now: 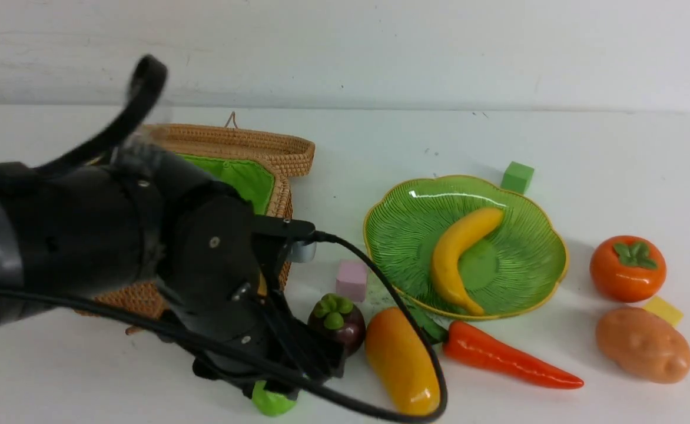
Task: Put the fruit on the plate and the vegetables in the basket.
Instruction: Take a chayote with your left arm and place it on the basket on the left.
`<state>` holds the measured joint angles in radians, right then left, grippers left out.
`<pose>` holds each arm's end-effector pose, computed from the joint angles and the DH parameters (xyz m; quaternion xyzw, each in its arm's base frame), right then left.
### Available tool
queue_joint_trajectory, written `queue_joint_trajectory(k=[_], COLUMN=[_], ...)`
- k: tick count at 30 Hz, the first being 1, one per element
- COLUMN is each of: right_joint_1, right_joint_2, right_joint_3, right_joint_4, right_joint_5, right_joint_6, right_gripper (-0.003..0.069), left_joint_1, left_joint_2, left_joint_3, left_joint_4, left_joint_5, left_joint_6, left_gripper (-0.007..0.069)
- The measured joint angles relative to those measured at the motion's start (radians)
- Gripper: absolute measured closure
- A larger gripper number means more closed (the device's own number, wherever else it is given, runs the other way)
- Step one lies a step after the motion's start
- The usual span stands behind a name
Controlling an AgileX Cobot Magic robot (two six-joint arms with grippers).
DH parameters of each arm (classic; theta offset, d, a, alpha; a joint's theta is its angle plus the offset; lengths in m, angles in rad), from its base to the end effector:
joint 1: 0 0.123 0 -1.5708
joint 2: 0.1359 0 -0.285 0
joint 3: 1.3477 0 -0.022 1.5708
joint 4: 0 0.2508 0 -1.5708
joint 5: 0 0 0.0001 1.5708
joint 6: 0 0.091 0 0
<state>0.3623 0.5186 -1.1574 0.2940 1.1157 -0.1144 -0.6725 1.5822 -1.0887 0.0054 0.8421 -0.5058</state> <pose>0.0184 0.0323 0.4474 -0.2132 0.7938 0.2121 0.5286 0.2425 -0.1926 0.2397 0.0836 0.9835 -0.0873 0.1347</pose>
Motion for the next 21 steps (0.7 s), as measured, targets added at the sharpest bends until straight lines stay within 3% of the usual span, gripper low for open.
queue_joint_trajectory(k=[4, 7, 11, 21], right_joint_1=[0.000, 0.000, 0.000, 0.000], right_joint_2=[0.000, 0.000, 0.000, 0.000], right_joint_3=[0.000, 0.000, 0.000, 0.000], right_joint_4=[0.000, 0.000, 0.001, 0.012], right_joint_5=[0.001, 0.005, 0.015, 0.020], right_joint_6=[-0.006, -0.007, -0.009, -0.010], right_gripper=[0.0573, 0.0573, 0.0571, 0.0564], left_joint_1=[-0.001, -0.001, -0.001, -0.001], left_joint_2=[0.059, 0.099, 0.147, 0.240], left_joint_3=[-0.007, -0.009, -0.009, -0.009], left_joint_4=[0.102, 0.195, 0.256, 0.263], left_joint_5=[-0.052, -0.077, -0.123, -0.146], left_joint_6=[-0.174, -0.269, -0.329, -0.337], left_gripper=[0.0030, -0.0010, 0.0014, 0.0077])
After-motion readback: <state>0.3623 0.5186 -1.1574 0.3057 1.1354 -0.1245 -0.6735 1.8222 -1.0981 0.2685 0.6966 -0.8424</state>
